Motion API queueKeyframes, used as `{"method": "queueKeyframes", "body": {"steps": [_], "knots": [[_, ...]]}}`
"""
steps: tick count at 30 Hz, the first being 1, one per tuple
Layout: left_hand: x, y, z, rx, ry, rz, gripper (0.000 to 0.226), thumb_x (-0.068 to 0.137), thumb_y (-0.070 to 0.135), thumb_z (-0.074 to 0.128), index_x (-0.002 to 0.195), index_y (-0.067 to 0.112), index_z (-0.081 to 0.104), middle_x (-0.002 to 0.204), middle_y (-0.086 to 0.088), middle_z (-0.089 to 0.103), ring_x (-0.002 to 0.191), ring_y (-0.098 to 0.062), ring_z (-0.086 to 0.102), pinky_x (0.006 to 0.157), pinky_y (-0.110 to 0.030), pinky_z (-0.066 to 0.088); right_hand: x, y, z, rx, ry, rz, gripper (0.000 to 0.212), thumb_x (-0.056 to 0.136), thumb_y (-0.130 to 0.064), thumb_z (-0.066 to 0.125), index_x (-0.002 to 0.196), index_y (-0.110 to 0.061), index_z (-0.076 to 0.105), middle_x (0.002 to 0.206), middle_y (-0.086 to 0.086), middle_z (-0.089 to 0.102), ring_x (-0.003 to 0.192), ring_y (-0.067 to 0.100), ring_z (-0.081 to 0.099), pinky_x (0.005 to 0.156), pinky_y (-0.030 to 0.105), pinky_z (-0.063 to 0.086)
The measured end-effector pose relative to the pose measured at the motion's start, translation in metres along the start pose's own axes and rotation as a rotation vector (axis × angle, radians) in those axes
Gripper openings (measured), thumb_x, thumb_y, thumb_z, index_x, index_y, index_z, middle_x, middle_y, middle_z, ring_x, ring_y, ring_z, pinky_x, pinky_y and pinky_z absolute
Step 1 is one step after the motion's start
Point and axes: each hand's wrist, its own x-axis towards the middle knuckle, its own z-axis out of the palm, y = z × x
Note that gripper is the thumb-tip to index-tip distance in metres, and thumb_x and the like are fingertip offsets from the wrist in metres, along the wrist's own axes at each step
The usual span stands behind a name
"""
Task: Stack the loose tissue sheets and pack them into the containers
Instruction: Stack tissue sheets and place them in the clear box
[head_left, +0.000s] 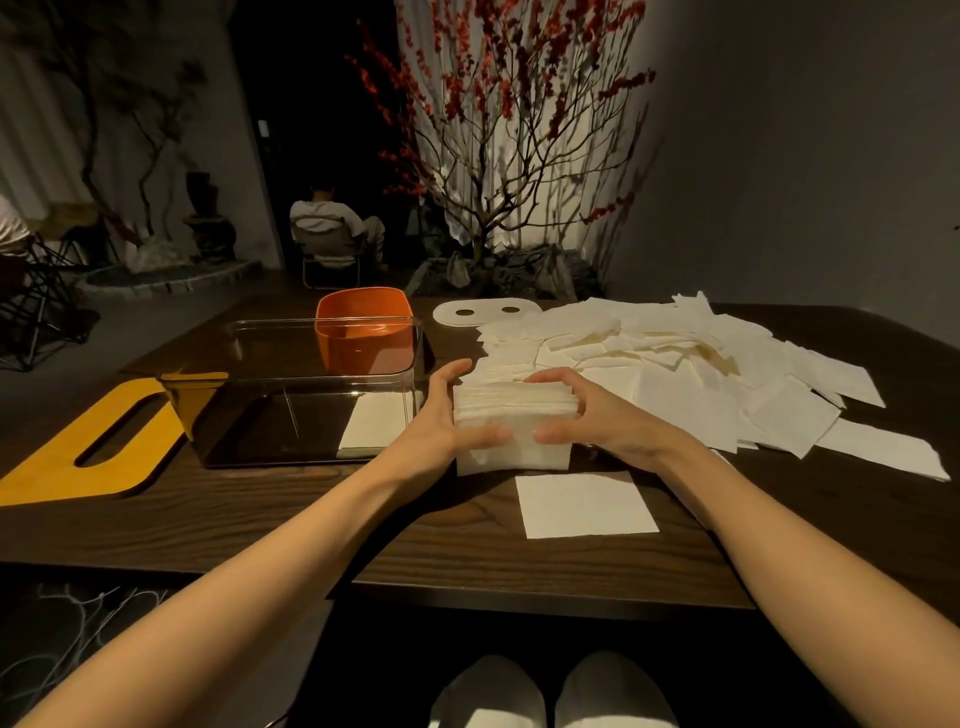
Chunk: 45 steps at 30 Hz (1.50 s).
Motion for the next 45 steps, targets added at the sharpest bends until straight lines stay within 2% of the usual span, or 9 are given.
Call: {"method": "queueKeyframes", "body": {"steps": [7,12,19,22,25,28,30,33,45], "knots": [[0.000,0.002,0.002,0.182,0.039,-0.050,0.079,0.073,0.027,0.082,0.134,0.029,0.031,0.126,0.007,0.046,0.115,-0.012,0.048,0.095,-0.025,0.042,0.000,-0.004,0.008,-0.113,-0.016,-0.079,0.046,0.085,-0.024,0.071,0.127,-0.032,0.056,0.126,-0.014,0.061,0.117,0.001,0.055,0.097,0.017,0.044],[0.001,0.013,0.015,0.192,0.056,0.005,0.023,0.089,0.029,0.066,0.110,0.033,0.057,0.106,0.013,0.064,0.099,-0.006,0.061,0.072,-0.015,0.050,-0.003,-0.005,0.004,-0.132,0.094,-0.020,0.058,0.080,-0.058,0.064,0.131,-0.031,0.056,0.127,-0.010,0.060,0.119,0.010,0.054,0.104,0.036,0.045],[0.015,0.048,0.028,0.263,0.238,0.050,0.028,0.093,0.033,0.060,0.115,0.016,0.060,0.092,0.007,0.062,0.078,-0.006,0.061,0.054,-0.014,0.051,0.001,-0.029,-0.004,0.174,0.218,0.132,0.032,0.090,-0.045,0.057,0.118,-0.030,0.053,0.116,0.000,0.060,0.111,0.019,0.056,0.104,0.041,0.044],[0.018,0.072,0.024,0.249,0.258,0.034,0.029,0.093,0.030,0.062,0.114,0.010,0.061,0.085,0.003,0.061,0.071,-0.011,0.063,0.048,-0.016,0.052,0.007,-0.048,-0.009,0.291,0.252,0.195,0.047,0.089,-0.051,0.057,0.125,-0.022,0.052,0.117,0.009,0.064,0.107,0.027,0.063,0.096,0.045,0.051],[0.017,0.096,0.014,0.147,0.271,-0.073,0.026,0.088,0.031,0.068,0.100,0.010,0.057,0.089,-0.002,0.060,0.078,-0.017,0.066,0.058,-0.022,0.058,0.009,-0.069,-0.008,0.342,0.240,0.207,0.044,0.093,-0.053,0.049,0.119,-0.019,0.053,0.108,0.011,0.065,0.090,0.023,0.066,0.077,0.035,0.057],[0.015,0.113,0.002,0.105,0.306,-0.181,0.040,0.083,0.032,0.074,0.097,0.000,0.057,0.077,-0.008,0.067,0.065,-0.016,0.071,0.078,-0.033,0.059,0.014,-0.083,-0.002,0.366,0.253,0.215,0.038,0.095,-0.053,0.045,0.114,-0.021,0.053,0.099,0.008,0.062,0.085,0.019,0.060,0.077,0.033,0.054],[0.017,0.120,-0.009,0.124,0.355,-0.239,0.039,0.082,0.033,0.075,0.094,0.001,0.056,0.074,-0.008,0.067,0.055,-0.011,0.067,0.068,-0.028,0.058,0.018,-0.089,0.005,0.341,0.258,0.209,0.035,0.097,-0.049,0.045,0.118,-0.022,0.051,0.101,0.007,0.060,0.086,0.018,0.058,0.075,0.031,0.053],[0.019,0.121,-0.031,0.183,0.403,-0.307,0.058,0.077,0.041,0.077,0.115,0.002,0.057,0.098,-0.010,0.067,0.077,-0.015,0.068,0.058,-0.020,0.053,0.026,-0.097,0.017,0.258,0.266,0.215,0.036,0.096,-0.042,0.050,0.119,-0.016,0.057,0.098,0.009,0.059,0.078,0.017,0.056,0.068,0.027,0.049],[0.019,0.104,-0.085,0.143,0.341,-0.444,0.037,0.093,0.036,0.060,0.109,0.005,0.050,0.097,-0.010,0.061,0.092,-0.022,0.060,0.090,-0.033,0.048,0.066,-0.115,0.064,-0.120,0.149,0.180,0.035,0.102,-0.040,0.032,0.087,-0.016,0.051,0.071,0.002,0.051,0.067,0.013,0.045,0.064,0.024,0.039]]}}
